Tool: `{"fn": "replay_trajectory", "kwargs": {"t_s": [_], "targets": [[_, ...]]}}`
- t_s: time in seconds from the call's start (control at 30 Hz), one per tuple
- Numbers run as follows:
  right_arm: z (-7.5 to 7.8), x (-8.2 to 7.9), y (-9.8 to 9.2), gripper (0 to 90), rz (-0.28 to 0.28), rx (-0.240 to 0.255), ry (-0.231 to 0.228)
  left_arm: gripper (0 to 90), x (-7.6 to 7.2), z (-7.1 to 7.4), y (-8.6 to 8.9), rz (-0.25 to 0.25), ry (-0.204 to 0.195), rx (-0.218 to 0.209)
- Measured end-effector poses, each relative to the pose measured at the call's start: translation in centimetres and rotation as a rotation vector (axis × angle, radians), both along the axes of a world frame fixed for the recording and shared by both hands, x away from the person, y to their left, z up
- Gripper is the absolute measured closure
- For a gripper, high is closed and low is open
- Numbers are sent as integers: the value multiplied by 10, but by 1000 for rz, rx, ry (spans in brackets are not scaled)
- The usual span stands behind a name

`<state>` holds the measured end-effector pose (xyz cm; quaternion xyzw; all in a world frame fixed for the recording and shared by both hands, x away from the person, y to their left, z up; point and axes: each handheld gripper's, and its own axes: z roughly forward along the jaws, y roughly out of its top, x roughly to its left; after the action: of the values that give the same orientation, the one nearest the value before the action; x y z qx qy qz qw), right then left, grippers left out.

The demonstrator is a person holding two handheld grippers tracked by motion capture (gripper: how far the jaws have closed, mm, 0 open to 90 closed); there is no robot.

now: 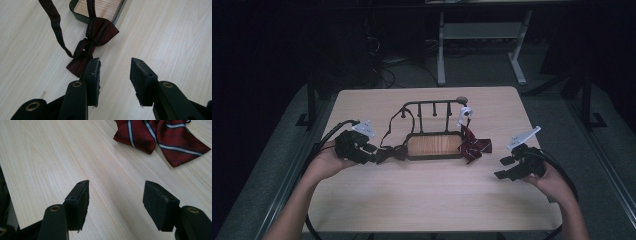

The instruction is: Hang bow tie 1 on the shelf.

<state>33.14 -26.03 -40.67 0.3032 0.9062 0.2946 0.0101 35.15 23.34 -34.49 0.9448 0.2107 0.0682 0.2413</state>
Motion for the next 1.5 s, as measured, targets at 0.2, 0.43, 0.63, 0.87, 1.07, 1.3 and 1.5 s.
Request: {"fn": "replay_trajectory", "kwargs": {"t_s": [0.2, 0.43, 0.63, 0.87, 1.07, 1.3, 1.5], "targets": [[-1, 0, 0, 376, 1, 0, -1, 590, -2, -4, 1, -4, 2, -2], [-1, 0, 0, 376, 0, -1, 1, 573, -5, -11, 2, 0, 6, -8], [-1, 0, 0, 376, 2, -1, 0, 558, -8, -17, 5, 5, 7, -14], [-2, 1, 1, 376, 7, -6, -2, 548, -11, -25, 7, 6, 13, -17], [-4, 1, 0, 376, 5, -5, 1, 534, -13, -32, 7, 7, 15, -13], [-5, 1, 1, 376, 3, -4, 13, 516, -17, -41, 6, 11, 14, -20], [-6, 1, 1, 375, 7, -10, 7, 502, -19, -45, 6, 14, 8, -27]]}}
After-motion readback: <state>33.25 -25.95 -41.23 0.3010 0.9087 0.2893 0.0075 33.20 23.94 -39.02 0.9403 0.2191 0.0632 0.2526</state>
